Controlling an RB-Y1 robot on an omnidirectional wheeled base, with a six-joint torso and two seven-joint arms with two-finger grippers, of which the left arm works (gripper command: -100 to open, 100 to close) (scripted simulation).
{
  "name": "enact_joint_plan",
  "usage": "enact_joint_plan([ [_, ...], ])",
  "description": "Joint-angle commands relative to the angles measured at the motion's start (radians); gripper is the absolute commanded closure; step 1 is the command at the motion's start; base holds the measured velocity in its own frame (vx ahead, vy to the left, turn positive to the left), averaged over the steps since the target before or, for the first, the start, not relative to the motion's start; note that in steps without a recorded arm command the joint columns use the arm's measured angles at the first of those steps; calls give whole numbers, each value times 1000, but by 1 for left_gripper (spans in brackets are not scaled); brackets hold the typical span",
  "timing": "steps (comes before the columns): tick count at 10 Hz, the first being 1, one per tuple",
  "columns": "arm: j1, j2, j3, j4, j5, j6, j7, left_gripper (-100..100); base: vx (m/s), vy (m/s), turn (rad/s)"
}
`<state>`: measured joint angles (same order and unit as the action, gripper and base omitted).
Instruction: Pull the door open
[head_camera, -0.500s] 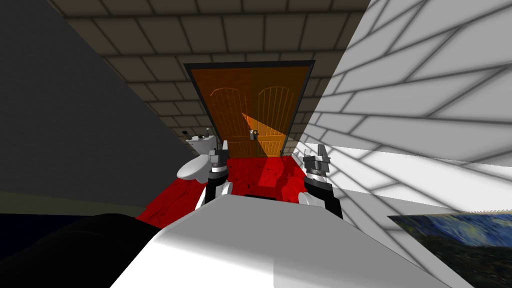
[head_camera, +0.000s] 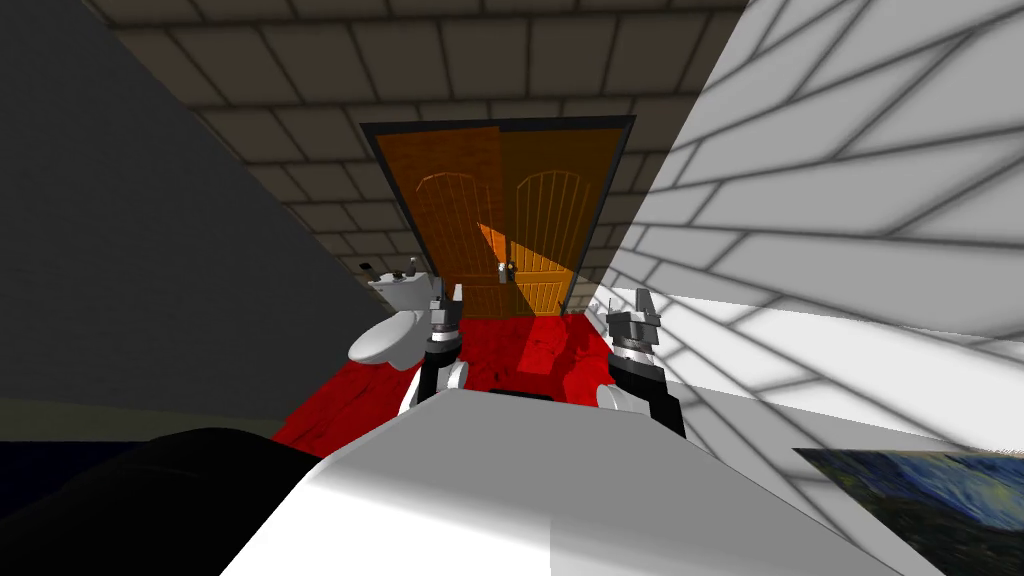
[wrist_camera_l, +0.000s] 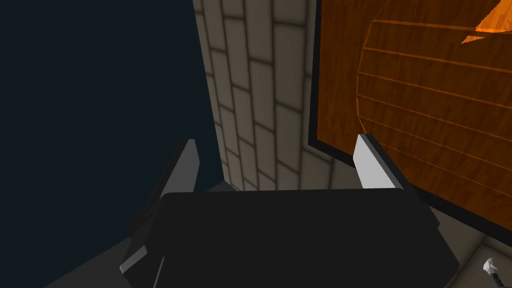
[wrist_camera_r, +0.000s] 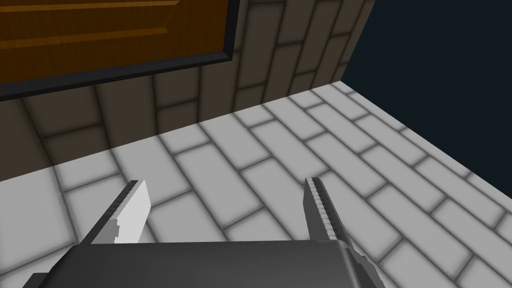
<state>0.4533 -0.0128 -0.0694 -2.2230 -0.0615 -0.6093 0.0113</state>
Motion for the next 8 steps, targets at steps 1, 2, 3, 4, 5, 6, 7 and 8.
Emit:
enact_joint_plan([
  [1, -21, 8, 5, 34, 8, 4, 0, -100, 81, -15, 9],
  [2, -34, 13, 6, 57, 12, 5, 0, -100, 89, 3, 10],
  [3, -47, 18, 8, 80, 16, 6, -1, -100, 82, 7, 7],
  [4, -61, 22, 9, 104, 21, 8, -2, -100, 86, 3, 5],
  [5, -77, 27, 11, 132, 26, 9, -2, -100, 85, -5, 10],
  [6, -93, 32, 13, 159, 31, 11, -3, -100, 95, -14, 13],
  [7, -109, 38, 14, 190, 37, 12, -4, -100, 100, -37, 7],
  [8, -126, 43, 16, 219, 42, 14, -5, -100, 94, -17, 16],
])
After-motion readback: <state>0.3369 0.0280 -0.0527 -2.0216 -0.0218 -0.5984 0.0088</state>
